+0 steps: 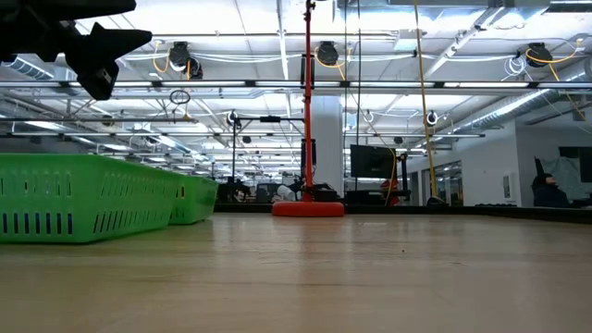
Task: Pick & Place Office items
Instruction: Put the blue digital timer into the bottom green bin
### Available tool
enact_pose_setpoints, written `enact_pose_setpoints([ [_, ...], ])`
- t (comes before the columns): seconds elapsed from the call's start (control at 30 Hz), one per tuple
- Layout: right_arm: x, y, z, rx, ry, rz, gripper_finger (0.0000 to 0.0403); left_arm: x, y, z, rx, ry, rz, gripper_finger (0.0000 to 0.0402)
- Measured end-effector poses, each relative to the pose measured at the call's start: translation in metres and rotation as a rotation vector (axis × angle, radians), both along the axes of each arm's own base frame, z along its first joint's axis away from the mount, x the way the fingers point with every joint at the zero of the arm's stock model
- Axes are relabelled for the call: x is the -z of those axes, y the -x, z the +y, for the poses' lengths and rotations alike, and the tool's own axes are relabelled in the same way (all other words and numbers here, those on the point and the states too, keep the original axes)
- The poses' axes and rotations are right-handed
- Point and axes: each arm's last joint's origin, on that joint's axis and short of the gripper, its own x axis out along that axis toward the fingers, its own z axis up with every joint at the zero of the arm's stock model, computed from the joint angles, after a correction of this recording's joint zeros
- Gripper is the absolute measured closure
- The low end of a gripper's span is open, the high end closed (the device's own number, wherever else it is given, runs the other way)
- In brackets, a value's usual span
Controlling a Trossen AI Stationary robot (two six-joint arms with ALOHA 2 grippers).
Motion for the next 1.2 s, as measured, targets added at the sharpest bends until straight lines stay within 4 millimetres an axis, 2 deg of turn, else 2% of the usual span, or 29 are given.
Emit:
enact_pose_setpoints([
  [0.1, 0.01, 0.0, 0.023, -0.109, -0.023, 0.185, 0.0161, 0.0, 0.0, 0.0, 0.0, 0.004, 0.0, 0.0229],
  [0.2, 0.026, 0.001, 0.033, -0.121, -0.065, 0.326, 0.0162, 0.0, 0.0, 0.0, 0.001, 0.021, 0.002, 0.0221],
  [0.4, 0.057, -0.002, 0.034, 0.007, -0.139, 0.551, 0.0175, 0.0, 0.0, 0.0, 0.0, 0.023, 0.002, 0.0204],
  [0.63, 0.081, -0.006, 0.039, -0.071, -0.219, 0.771, 0.017, 0.0, 0.0, 0.0, -0.006, 0.012, 0.002, 0.0193],
  [0.87, 0.099, -0.014, 0.032, -0.031, -0.198, 0.878, 0.0177, 0.0, 0.0, 0.0, -0.007, 0.003, 0.002, 0.0207],
  [1.0, 0.106, -0.016, 0.018, 0.044, -0.123, 0.952, 0.0179, 0.0, 0.0, 0.0, -0.006, 0.017, 0.003, 0.0218],
  [1.2, 0.105, -0.017, -0.004, 0.122, -0.012, 1.013, 0.018, 0.0, 0.0, 0.0, -0.006, 0.019, 0.003, 0.0231],
])
